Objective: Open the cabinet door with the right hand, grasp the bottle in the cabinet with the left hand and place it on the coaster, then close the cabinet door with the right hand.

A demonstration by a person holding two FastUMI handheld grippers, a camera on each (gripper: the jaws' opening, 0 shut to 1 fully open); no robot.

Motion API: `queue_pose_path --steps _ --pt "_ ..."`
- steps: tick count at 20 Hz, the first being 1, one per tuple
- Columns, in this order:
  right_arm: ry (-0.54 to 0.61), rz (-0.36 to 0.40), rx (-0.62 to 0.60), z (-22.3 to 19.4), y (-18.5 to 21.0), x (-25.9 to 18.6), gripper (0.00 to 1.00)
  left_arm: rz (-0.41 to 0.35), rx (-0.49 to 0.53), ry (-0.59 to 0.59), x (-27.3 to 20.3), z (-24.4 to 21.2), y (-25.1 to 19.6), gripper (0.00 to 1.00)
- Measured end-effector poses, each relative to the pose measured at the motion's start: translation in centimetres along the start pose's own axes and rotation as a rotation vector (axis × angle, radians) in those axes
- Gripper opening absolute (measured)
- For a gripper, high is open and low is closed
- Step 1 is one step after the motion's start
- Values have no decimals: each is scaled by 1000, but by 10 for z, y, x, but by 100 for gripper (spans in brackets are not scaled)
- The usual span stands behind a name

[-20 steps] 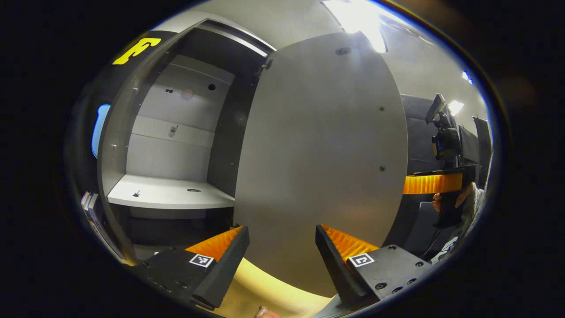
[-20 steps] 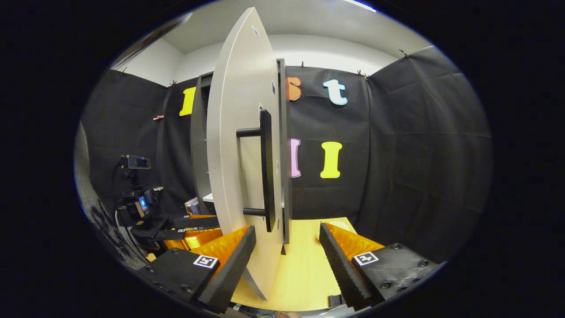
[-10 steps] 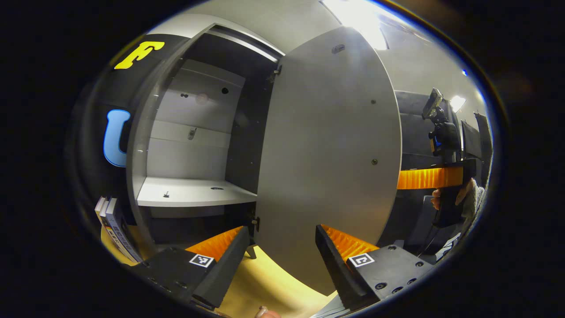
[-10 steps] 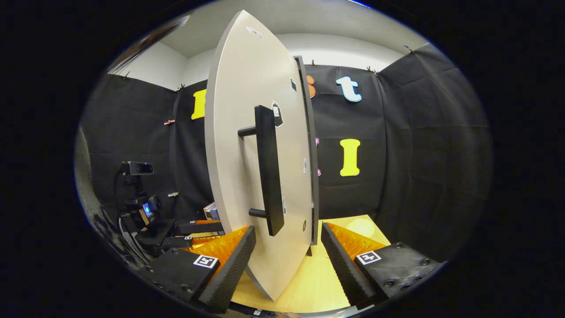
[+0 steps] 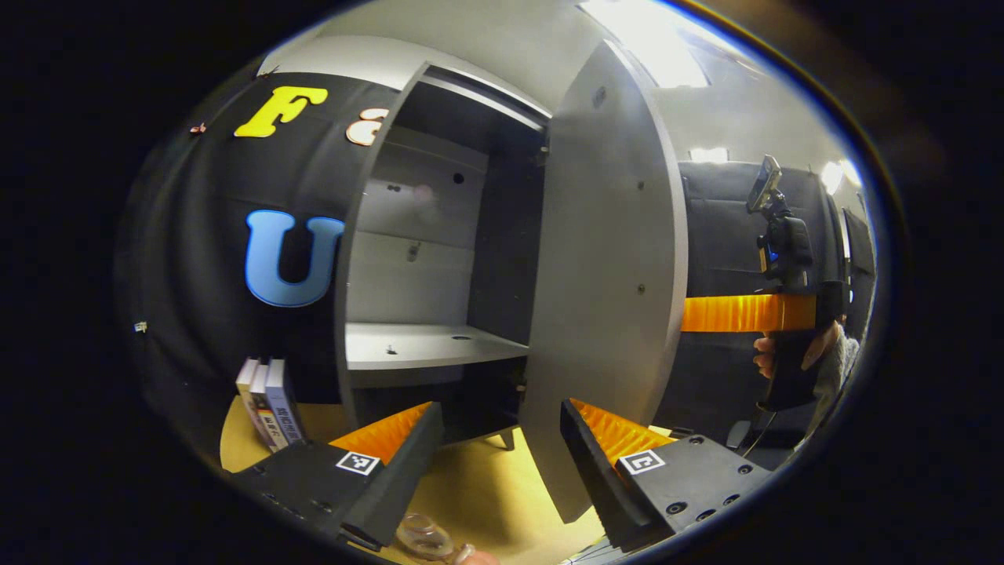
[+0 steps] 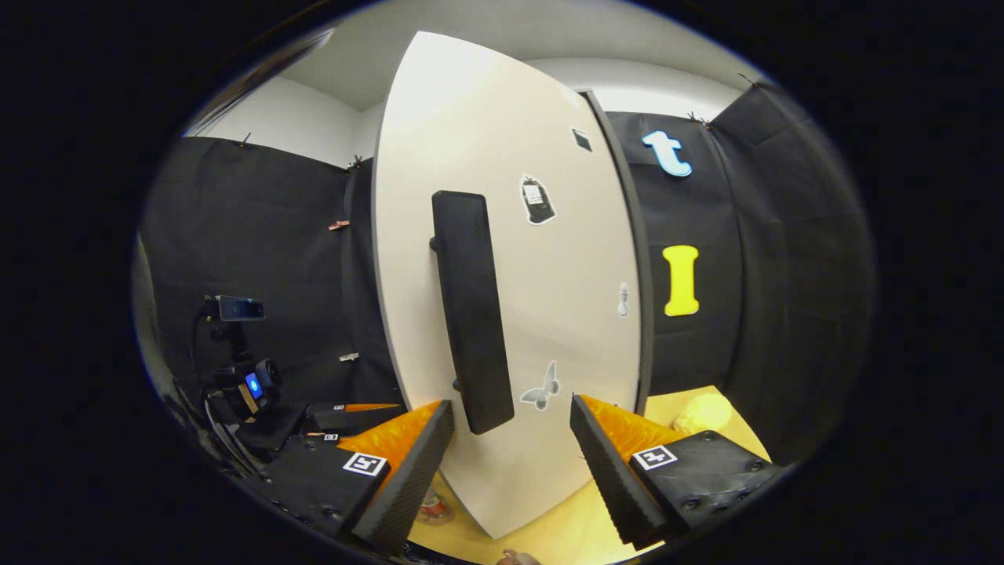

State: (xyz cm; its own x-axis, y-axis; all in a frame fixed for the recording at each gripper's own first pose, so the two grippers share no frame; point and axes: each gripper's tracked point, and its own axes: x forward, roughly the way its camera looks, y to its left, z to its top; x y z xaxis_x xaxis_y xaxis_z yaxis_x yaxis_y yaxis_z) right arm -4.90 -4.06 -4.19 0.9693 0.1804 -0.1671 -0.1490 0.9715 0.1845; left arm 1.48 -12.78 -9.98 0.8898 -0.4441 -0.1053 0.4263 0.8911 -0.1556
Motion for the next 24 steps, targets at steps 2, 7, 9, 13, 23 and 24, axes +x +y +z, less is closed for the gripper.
queue_pose_path --steps 2,7,9,13,23,24 --pt "1 52 -11 0 13 15 100 40 -7 -2 -11 2 12 95" --pt "26 121 -26 -3 21 22 98 126 -10 -7 -27 0 23 95" --pt "29 125 -28 -1 16 23 98 147 -14 -11 -29 -1 24 95" --pt "-9 50 -57 4 -14 31 97 171 -11 -17 -21 3 16 95" --pt "-111 -96 -86 0 -66 45 97 205 19 -41 13 12 -2 95" --pt "-112 -94 -81 1 -68 44 97 208 21 -42 17 12 -2 95"
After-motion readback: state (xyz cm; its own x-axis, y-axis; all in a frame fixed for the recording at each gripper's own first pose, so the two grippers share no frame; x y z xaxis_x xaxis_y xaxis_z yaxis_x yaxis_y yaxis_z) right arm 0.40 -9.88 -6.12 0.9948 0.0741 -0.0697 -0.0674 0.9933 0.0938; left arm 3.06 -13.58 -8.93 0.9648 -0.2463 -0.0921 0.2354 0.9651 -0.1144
